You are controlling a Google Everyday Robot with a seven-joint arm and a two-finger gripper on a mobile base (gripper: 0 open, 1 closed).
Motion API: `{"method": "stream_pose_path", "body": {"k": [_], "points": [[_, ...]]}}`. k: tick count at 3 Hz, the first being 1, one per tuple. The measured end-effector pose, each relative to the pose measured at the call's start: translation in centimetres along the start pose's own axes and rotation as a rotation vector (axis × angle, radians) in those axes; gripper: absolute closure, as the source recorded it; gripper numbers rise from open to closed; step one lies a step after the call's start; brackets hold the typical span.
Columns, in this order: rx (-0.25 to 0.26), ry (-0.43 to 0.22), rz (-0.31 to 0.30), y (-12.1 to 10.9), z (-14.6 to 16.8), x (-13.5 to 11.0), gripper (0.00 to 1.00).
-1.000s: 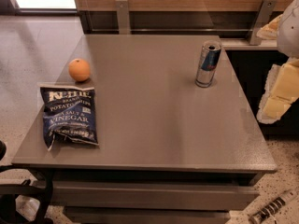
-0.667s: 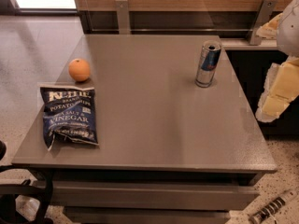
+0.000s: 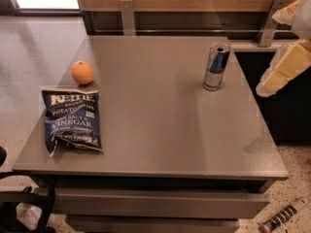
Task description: Move redbull can near blue chip bag
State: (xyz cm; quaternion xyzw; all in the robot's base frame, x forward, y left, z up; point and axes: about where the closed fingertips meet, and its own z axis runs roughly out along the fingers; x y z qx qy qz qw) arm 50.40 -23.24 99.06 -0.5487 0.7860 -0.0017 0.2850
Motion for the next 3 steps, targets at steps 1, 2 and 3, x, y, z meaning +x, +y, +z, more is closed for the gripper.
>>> {"method": "stream_pose_path", "body": {"k": [1, 2, 3], "points": [[0.030, -0.164, 0.091, -2.6, 2.0, 0.0, 0.00], [0.046, -0.353, 0.188, -4.2, 4.9, -0.3, 0.00], [0.059, -0.533, 0.290, -5.4, 8.1, -0.6, 0.00]]}}
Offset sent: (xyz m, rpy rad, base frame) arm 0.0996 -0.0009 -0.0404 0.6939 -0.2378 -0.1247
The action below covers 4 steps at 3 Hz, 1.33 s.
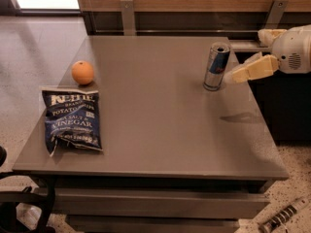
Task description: Move redbull can near blue chip bag
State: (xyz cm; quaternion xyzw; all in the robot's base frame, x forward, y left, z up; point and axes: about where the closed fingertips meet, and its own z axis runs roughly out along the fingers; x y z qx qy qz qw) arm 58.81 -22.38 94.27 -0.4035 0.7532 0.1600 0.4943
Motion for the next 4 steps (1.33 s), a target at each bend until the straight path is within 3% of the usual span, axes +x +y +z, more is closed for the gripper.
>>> {"method": "stream_pose_path", "body": {"k": [1, 2, 4], "points": [[0.024, -0.157, 0.115, -1.1, 3.2, 1.2, 0.00], [0.017, -0.158, 0.106, -0.7, 3.6, 1.0, 0.00], [-0.019, -0.257, 0.101, -0.1, 6.4, 1.9, 0.00]]}}
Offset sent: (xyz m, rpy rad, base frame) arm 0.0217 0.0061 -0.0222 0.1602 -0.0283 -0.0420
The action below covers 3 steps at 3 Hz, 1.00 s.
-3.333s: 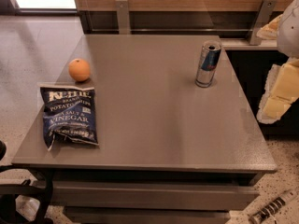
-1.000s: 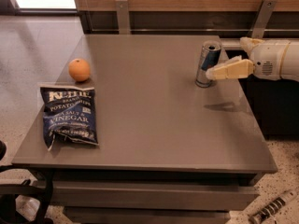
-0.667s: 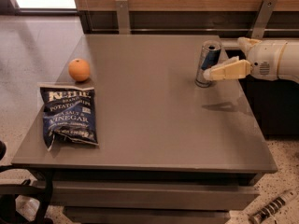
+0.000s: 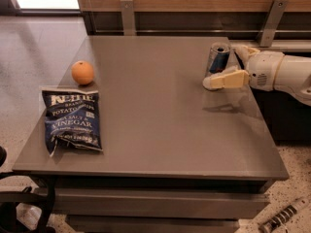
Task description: Move redbull can near blue chip bag
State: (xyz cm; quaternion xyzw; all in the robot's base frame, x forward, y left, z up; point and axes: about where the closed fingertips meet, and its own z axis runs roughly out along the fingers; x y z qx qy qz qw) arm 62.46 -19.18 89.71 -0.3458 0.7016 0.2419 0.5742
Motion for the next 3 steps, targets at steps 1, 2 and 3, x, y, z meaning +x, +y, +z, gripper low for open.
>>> {"method": "stream_pose_path", "body": {"k": [1, 2, 3], "points": [[-0.015, -0.041, 0.007, -0.02, 1.07, 0.88, 0.16], [-0.021, -0.045, 0.007, 0.13, 1.42, 0.96, 0.41], [-0.026, -0.046, 0.007, 0.28, 1.64, 0.90, 0.63]]}}
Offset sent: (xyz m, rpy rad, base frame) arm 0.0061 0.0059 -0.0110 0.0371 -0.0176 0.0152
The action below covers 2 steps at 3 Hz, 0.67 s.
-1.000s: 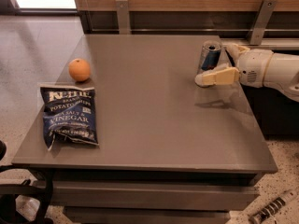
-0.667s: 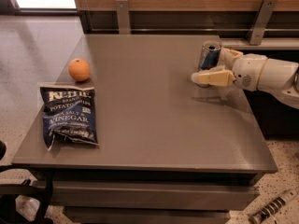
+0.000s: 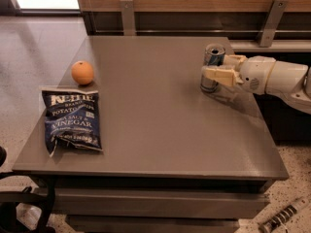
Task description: Move redbull can near blue chip bag
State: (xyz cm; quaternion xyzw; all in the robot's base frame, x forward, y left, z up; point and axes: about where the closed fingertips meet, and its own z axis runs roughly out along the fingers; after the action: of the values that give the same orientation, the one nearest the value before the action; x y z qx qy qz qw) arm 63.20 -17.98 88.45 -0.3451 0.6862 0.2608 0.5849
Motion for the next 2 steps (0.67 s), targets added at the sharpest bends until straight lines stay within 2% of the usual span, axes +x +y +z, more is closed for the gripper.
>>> {"method": "stream_pose_path", "body": {"k": [1, 2], "points": [[-0.006, -0.001, -0.001, 0.21, 0.32, -0.08, 0.94], [-0.009, -0.001, -0.001, 0.30, 0.44, -0.11, 1.00]]}}
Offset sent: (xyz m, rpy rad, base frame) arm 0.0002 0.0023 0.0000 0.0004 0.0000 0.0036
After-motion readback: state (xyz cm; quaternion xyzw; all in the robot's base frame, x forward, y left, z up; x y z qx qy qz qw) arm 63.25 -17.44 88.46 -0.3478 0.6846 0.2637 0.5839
